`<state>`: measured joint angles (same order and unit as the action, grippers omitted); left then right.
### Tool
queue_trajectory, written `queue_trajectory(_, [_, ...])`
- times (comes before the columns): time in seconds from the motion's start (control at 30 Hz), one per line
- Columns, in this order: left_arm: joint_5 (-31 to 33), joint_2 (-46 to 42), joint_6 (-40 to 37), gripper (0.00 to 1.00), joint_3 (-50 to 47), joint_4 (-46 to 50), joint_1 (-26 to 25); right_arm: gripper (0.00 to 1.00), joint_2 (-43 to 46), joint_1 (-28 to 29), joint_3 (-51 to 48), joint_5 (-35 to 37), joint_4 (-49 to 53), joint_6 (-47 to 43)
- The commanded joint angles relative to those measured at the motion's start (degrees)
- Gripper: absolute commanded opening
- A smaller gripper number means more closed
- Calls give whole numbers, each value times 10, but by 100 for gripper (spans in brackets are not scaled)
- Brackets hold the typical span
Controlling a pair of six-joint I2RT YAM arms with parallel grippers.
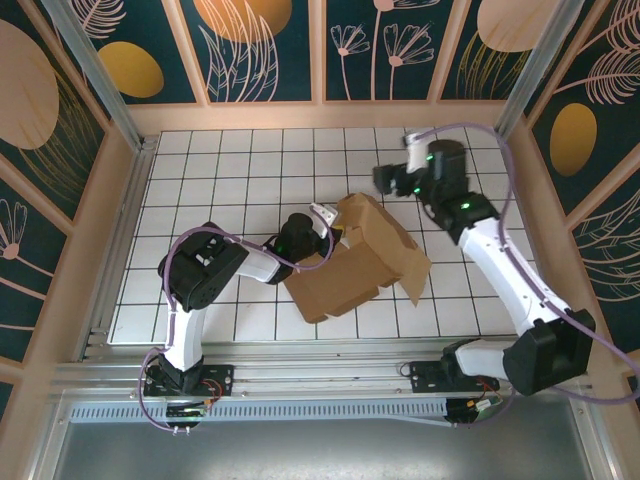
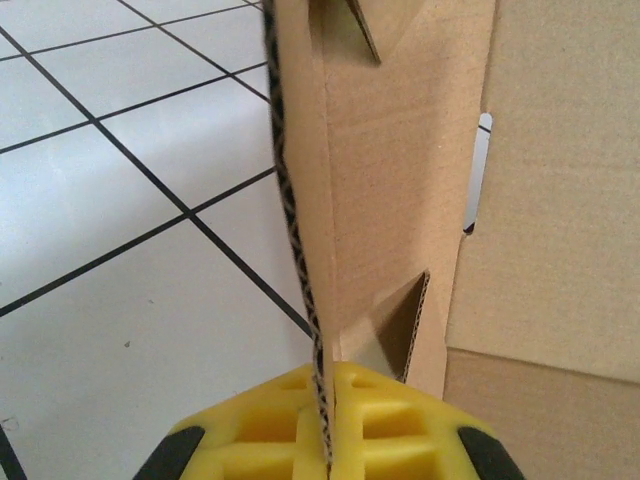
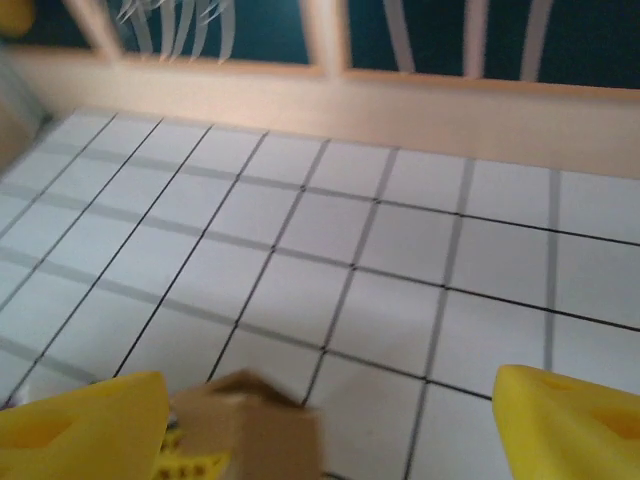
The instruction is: Fold the paper box
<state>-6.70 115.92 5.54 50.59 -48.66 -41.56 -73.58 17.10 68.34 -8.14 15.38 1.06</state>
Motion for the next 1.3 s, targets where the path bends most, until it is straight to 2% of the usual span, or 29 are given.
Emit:
queue_trajectory(0.0, [11,5,-25,0,-20,27,-4,79,-55,-81,32,-164,60,113])
queue_trajectory(0.07, [12,1,-24,0,-22,22,-5,74,-90,-108,40,-219,82,126])
queue_trajectory(0.17, [12,1,-21,0,-20,15,-6,68,-124,-109,22,-264,87,113])
queue_trajectory(0.33, [16,6,-19,0,-12,13,-10,58,-153,-107,-13,-280,87,99])
queue_trajectory(0.8, [45,7,-14,0,-1,27,-11,67,-93,-88,-103,-302,77,138])
queue_trajectory(0.9, [52,6,-17,0,1,27,-12,67,-91,-86,-101,-277,89,142])
queue_trajectory(1.03, [54,4,-21,0,3,28,-12,71,-72,-85,-96,-300,65,179])
queue_trajectory(1.27, [59,-2,-31,0,14,37,-12,71,-76,-86,-72,-316,77,218])
